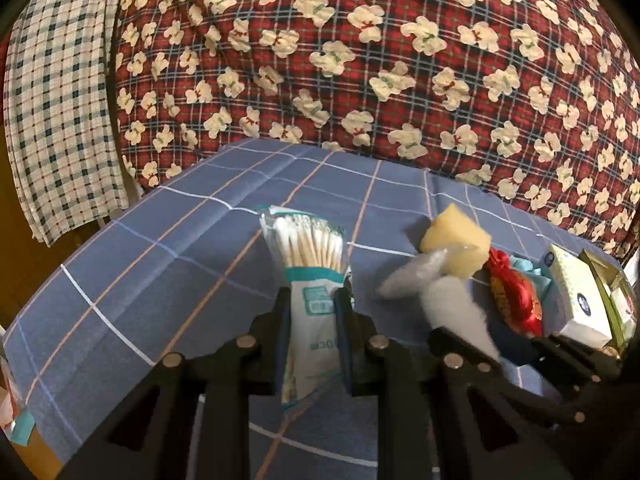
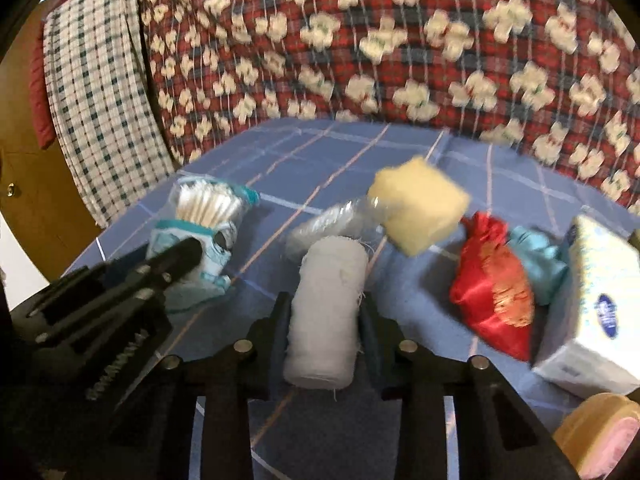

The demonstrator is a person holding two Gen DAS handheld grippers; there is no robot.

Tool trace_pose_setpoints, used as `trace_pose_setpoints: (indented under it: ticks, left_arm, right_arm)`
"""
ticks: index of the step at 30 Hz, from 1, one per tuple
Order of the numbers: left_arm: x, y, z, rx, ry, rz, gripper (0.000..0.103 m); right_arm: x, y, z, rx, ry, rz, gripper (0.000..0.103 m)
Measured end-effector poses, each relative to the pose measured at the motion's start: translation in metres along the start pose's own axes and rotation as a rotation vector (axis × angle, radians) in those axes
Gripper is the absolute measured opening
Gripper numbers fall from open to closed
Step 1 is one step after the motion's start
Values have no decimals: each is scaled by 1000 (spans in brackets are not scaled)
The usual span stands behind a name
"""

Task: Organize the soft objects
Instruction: 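Grasp the cotton-swab pack with the left tool while the right tool grasps the white gauze roll, then lift the swab pack and gauze roll and carry them toward the gold tin tray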

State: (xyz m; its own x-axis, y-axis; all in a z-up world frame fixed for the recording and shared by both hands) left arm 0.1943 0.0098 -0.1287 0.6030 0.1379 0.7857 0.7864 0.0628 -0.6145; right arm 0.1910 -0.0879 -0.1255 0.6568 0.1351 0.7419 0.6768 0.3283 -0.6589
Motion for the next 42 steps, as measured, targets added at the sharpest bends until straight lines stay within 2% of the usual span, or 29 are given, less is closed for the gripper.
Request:
trace_pose_setpoints:
  ticks: [6, 14, 27, 42]
  left_arm:
    - [3, -8, -13, -47, -10, -39, 19]
    - [3, -13, -32, -81, 10, -58, 19]
    - [1, -20, -49, -98, 33, -77, 19]
    - [2, -20, -64, -105, 61, -86, 19]
  right_arm:
    - [12, -27, -7, -20, -17, -130, 35]
    - [16, -47, -22, -67, -13, -212, 35]
    - [15, -68, -39, -123, -6, -281, 35]
    - [11, -84, -56, -180, -5, -311, 35]
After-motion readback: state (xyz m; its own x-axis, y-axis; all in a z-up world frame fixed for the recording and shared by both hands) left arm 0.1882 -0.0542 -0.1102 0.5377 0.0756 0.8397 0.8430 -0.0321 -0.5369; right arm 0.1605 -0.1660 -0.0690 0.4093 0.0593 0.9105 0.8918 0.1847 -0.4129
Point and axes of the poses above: each gripper's, at about its wrist camera, not at the fingertips, and y roughly the way its jaws point, z to its left, x to its top, the point moved 10 cm from there along y, roughly the way its jaws point, and after that the axes turned 3 degrees about x, right-handed, at the moved point
